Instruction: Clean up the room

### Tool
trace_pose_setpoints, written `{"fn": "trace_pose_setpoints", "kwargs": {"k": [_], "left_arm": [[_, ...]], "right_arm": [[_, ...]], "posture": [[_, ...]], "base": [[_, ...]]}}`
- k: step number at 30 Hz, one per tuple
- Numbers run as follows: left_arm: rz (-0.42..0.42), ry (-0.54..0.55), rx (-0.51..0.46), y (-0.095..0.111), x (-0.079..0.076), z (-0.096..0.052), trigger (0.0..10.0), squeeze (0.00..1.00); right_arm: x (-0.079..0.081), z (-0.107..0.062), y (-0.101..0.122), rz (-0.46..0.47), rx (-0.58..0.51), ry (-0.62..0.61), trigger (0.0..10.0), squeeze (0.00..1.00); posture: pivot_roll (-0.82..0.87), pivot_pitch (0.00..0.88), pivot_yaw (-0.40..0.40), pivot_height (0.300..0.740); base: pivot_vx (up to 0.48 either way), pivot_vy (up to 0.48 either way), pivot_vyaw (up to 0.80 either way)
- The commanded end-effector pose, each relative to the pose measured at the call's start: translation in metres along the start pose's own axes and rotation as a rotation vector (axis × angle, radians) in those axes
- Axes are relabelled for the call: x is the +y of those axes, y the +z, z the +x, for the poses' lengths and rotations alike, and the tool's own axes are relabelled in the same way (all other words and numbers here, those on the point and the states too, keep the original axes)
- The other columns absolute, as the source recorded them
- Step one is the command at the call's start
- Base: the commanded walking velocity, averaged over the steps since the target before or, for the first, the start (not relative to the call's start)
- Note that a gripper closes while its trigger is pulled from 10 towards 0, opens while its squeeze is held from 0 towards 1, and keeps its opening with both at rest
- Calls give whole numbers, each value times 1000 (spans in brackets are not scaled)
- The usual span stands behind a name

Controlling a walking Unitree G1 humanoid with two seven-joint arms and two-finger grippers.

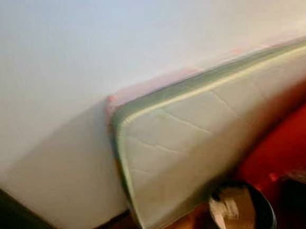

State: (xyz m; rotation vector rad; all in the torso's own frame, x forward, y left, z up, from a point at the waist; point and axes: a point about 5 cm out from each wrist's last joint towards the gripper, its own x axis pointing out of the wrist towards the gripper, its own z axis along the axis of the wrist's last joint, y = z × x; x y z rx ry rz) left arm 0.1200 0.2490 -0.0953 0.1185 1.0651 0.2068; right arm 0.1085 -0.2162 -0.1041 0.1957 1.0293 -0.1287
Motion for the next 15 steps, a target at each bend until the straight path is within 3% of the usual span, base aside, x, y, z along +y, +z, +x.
{"fn": "trace_pose_setpoints", "kwargs": {"k": [1, 13, 15], "left_arm": [[14, -9, 9, 0, -5, 0, 10000, 0], [28, -12, 10, -2, -5, 0, 10000, 0], [32, -14, 9, -2, -5, 0, 10000, 0]], "right_arm": [[-3, 0, 3, -11, -6, -9, 10000, 0], [-3, -1, 1, -23, 4, -3, 10000, 0], [-3, -1, 1, -21, -1, -9, 10000, 0]], "posture": [[66, 0, -15, 740], [77, 0, -17, 740], [74, 0, -15, 740]], "base": [[0, 0, -788], [0, 0, -788], [0, 0, 0]]}}
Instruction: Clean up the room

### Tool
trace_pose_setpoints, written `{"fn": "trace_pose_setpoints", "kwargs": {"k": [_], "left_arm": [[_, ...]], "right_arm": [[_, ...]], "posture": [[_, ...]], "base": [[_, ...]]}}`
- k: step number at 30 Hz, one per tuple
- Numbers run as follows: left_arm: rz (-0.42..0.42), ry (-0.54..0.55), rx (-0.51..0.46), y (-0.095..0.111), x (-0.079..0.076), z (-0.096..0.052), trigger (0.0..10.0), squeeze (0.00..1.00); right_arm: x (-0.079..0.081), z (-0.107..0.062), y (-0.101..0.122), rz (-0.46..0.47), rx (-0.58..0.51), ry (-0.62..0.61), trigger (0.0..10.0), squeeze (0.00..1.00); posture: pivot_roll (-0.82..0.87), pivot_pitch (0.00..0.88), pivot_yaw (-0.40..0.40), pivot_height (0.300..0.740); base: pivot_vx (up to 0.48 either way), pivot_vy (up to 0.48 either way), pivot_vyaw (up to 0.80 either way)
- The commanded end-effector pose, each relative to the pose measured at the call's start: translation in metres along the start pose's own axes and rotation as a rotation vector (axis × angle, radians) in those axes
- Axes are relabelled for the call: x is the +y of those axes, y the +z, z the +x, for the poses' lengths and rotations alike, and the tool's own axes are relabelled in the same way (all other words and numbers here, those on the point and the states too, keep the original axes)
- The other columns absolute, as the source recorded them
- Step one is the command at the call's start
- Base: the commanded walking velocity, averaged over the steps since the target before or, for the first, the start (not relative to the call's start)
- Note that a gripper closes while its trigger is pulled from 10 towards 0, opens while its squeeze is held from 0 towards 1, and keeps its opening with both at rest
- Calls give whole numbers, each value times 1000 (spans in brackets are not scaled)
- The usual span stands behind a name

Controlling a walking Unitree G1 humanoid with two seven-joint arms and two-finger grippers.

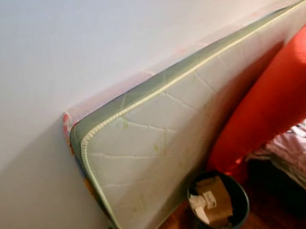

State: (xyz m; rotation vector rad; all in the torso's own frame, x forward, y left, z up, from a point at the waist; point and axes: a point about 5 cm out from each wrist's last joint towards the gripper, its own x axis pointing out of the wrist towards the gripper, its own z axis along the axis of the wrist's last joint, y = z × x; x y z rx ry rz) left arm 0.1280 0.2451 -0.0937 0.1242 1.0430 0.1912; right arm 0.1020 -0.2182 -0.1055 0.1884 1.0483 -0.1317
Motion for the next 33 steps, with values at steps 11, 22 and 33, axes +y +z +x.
{"fn": "trace_pose_setpoints", "kwargs": {"k": [11, 22, 33], "left_arm": [[78, -13, 29, -8, 0, -2, 10000, 0], [87, -3, 8, 1, 1, 1, 10000, 0], [82, -3, 3, 7, -1, 2, 10000, 0]], "right_arm": [[1, 1, 3, 5, -27, -22, 10000, 0], [0, 1, 4, 1, -24, -37, 10000, 0], [-1, 1, 7, -40, -29, -28, 10000, 0]], "posture": [[53, 0, 0, 740], [65, 0, -10, 740], [71, 0, -15, 740]], "base": [[0, -65, 0], [0, -176, -289], [0, -192, 0]]}}
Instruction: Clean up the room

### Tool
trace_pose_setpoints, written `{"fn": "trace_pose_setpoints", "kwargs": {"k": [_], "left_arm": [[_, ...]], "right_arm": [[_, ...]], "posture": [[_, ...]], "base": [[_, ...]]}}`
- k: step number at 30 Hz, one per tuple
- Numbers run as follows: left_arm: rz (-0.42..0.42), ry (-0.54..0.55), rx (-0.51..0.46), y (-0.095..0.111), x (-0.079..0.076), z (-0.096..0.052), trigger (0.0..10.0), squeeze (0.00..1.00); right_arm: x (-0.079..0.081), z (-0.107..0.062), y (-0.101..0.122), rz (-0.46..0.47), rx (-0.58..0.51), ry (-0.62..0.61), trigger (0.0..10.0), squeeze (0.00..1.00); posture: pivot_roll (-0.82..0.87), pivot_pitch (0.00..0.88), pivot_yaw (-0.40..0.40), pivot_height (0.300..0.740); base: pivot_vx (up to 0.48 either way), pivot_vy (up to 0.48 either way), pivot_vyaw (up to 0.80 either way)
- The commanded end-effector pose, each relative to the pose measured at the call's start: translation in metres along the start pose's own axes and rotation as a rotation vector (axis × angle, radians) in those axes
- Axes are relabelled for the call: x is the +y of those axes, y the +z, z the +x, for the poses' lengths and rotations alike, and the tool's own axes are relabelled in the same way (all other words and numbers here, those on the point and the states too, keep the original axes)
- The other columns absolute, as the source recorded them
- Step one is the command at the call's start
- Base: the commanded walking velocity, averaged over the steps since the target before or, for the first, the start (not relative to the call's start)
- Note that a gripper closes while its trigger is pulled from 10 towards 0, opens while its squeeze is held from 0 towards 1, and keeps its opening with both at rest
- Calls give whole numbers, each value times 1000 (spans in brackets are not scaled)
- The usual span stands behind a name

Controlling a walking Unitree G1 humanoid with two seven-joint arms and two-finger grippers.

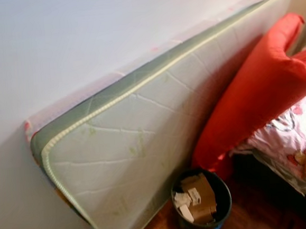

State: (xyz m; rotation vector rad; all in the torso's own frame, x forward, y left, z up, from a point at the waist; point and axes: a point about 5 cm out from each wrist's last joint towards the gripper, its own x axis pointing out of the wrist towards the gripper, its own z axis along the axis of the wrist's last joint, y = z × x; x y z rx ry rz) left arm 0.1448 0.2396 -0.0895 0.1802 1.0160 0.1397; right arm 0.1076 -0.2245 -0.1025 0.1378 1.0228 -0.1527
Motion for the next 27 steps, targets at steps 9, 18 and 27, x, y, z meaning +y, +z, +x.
{"fn": "trace_pose_setpoints", "kwargs": {"k": [9, 18, 27], "left_arm": [[19, 8, 41, -10, 3, -2, 10000, 0], [28, 2, 36, -8, 0, -1, 10000, 0], [35, -17, 40, -10, -6, -2, 10000, 0]], "right_arm": [[4, 1, 0, -8, 4, 3, 10000, 0], [3, 1, 1, 2, -5, 1, 10000, 0], [1, 1, 3, -11, -12, -7, 10000, 0]], "posture": [[68, 0, -12, 740], [59, 0, -14, 740], [40, 0, -13, 740]], "base": [[0, -187, 0], [0, -174, 0], [0, -249, -514]]}}
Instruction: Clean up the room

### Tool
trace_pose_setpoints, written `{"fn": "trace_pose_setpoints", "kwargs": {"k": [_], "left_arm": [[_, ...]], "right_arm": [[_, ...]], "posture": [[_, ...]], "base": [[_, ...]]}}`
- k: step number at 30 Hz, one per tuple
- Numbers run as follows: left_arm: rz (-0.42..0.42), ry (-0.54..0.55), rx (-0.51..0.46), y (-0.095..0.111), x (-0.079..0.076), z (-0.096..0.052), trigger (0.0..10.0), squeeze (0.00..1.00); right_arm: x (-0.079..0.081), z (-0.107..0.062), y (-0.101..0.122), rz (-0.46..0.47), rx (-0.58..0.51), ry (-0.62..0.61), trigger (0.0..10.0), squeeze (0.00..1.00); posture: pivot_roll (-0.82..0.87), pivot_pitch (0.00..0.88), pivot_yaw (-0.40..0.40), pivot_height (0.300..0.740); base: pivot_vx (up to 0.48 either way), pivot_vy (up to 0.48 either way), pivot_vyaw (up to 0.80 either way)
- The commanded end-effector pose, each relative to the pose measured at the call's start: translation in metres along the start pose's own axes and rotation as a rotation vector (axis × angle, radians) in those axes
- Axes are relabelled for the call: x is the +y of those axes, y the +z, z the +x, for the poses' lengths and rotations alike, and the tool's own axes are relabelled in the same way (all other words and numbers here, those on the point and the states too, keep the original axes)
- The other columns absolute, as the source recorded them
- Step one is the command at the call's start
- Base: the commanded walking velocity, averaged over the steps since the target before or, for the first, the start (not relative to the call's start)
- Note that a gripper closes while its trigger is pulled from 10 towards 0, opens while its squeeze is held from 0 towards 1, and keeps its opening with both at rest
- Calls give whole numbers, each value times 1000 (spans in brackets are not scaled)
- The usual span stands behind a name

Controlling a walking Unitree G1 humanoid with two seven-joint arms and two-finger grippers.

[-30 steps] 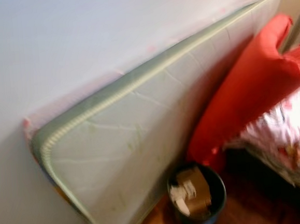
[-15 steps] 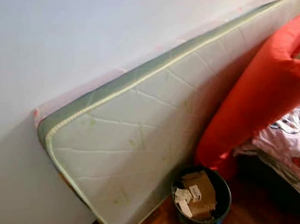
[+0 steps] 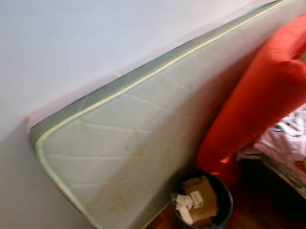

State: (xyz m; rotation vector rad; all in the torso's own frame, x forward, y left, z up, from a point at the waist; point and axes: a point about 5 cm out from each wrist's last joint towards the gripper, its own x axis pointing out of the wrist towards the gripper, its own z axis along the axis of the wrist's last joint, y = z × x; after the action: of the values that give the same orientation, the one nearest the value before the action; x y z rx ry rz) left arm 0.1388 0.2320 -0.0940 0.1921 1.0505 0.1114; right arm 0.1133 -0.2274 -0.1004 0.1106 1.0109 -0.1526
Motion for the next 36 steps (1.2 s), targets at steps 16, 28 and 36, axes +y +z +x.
{"fn": "trace_pose_setpoints", "kwargs": {"k": [16, 28, 36], "left_arm": [[9, 1, 3, -2, 2, -1, 10000, 0], [16, -3, 1, -2, 3, 0, 10000, 0], [18, -3, -1, -1, 4, 0, 10000, 0]], "right_arm": [[4, 0, 0, -30, -12, 7, 10000, 0], [5, 0, 2, -3, -42, 1, 10000, 0], [6, 1, 2, 11, -41, 9, 10000, 0]], "posture": [[36, 0, -6, 740], [26, 0, 3, 740], [34, 0, 0, 740]], "base": [[0, -251, -198], [0, -263, 0], [0, -304, 0]]}}
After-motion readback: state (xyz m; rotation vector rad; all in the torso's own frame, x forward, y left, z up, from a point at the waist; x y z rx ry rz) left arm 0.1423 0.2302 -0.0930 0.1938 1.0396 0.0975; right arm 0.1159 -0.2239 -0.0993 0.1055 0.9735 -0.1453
